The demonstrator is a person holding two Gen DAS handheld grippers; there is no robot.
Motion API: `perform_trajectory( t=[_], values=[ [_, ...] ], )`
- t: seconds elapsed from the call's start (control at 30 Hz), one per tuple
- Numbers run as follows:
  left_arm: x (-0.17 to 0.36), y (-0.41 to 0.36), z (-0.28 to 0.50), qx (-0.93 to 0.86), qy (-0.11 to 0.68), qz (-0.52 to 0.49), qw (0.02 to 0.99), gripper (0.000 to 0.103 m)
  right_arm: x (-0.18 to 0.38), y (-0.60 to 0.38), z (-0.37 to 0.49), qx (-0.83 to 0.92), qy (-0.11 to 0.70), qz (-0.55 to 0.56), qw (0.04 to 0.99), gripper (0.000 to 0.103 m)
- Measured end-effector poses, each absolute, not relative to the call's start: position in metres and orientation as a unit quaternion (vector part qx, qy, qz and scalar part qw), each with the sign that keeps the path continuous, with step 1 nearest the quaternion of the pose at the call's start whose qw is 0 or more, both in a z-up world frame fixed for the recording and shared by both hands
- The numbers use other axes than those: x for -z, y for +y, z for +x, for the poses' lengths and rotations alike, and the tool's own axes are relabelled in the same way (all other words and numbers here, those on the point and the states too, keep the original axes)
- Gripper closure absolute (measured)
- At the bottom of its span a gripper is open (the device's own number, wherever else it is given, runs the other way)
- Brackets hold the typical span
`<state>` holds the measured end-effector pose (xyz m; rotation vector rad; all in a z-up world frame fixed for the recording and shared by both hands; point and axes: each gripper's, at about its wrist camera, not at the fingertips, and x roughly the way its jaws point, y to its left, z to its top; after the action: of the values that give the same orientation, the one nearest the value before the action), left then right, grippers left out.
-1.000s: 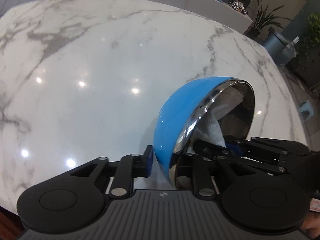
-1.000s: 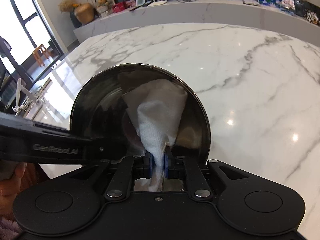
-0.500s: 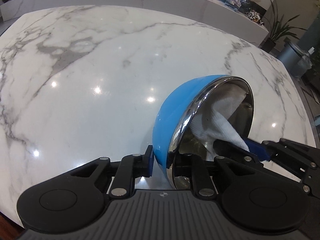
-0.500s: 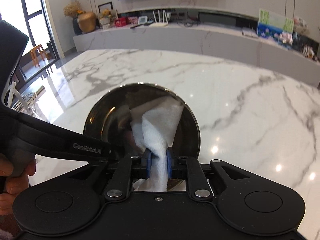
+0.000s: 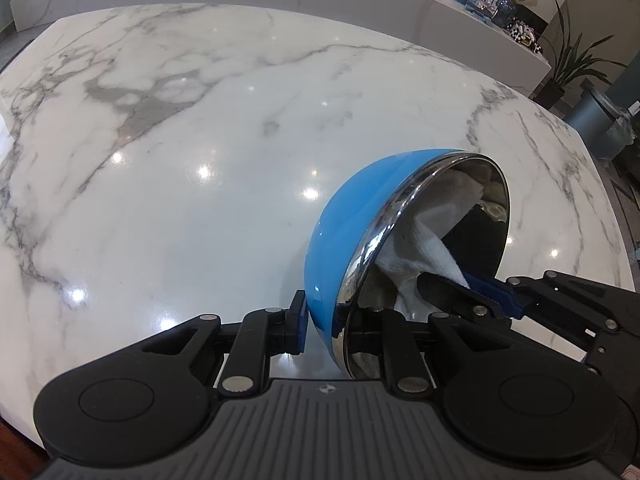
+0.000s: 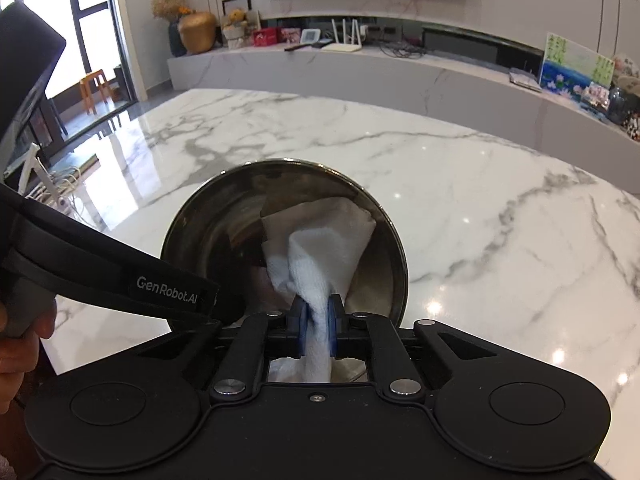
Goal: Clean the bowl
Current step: 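Tilt the bowl with the left gripper while the right gripper wipes its interior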
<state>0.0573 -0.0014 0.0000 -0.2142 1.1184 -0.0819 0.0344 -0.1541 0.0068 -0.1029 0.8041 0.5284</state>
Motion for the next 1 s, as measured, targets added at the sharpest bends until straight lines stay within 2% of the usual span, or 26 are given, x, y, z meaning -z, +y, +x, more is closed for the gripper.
perform_trajectory(
  t=[0.37, 0.53, 0.77, 1.0],
  values=[
    [-0.003, -0.006, 0.059, 0.037, 0.528, -0.085, 0.844, 0.088, -0.004, -0.156, 0.036, -0.288, 0.434, -0.019, 0.853, 0.097],
    [-0.005, -0.011, 0.060, 0.036, 0.527, -0.063, 0.847, 0.088, 0.000, -0.147, 0.027, -0.268, 0.424, -0.076, 0.862, 0.098],
    [-0.007, -0.016, 0.060, 0.030, 0.524, -0.031, 0.851, 0.088, -0.003, -0.137, 0.009, -0.207, 0.370, -0.178, 0.888, 0.099],
    [-0.011, -0.015, 0.061, 0.026, 0.519, -0.023, 0.854, 0.088, 0.001, -0.148, 0.019, -0.221, 0.388, -0.119, 0.887, 0.099]
  ],
)
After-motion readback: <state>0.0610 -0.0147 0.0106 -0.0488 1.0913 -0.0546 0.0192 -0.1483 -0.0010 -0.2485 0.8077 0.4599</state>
